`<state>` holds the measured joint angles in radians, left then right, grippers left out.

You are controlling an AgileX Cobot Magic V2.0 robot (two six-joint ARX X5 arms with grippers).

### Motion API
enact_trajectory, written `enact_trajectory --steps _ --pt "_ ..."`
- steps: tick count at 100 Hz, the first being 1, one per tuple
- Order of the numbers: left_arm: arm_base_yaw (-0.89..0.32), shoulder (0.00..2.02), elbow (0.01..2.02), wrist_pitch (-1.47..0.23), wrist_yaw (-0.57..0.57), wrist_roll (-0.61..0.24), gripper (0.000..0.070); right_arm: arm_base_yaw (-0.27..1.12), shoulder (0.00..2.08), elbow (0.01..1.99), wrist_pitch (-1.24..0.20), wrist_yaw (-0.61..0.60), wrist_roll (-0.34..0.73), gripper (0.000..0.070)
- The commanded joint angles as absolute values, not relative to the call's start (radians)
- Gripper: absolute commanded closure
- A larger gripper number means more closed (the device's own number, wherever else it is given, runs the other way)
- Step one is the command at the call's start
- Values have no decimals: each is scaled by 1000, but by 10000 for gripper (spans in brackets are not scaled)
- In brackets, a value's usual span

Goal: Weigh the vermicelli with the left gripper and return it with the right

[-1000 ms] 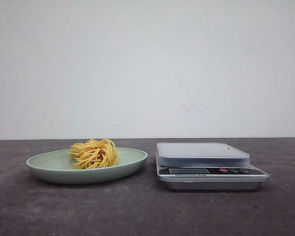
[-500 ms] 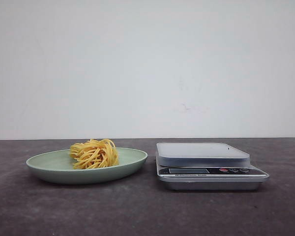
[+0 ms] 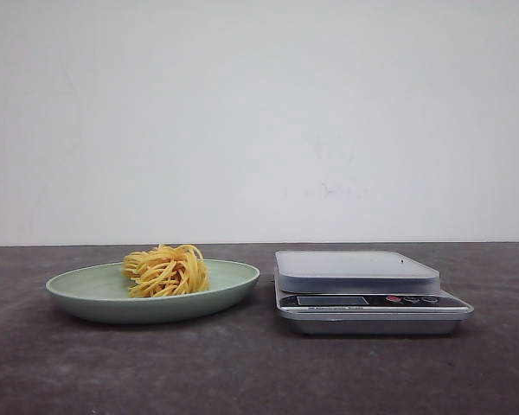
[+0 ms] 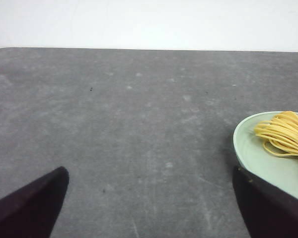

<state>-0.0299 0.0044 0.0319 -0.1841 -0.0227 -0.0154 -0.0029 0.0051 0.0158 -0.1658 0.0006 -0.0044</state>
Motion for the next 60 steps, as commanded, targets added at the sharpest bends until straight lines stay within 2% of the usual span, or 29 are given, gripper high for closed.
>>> enact_trajectory --steps 1,14,60 --pt "-28 3 14 -189 -26 -15 0 -4 4 12 -149 2 -11 688" --pt "-28 3 14 -189 -26 -15 0 -3 4 12 -150 -26 20 689" --pt "-28 3 14 -187 -47 -16 0 -3 4 12 -127 -27 19 689"
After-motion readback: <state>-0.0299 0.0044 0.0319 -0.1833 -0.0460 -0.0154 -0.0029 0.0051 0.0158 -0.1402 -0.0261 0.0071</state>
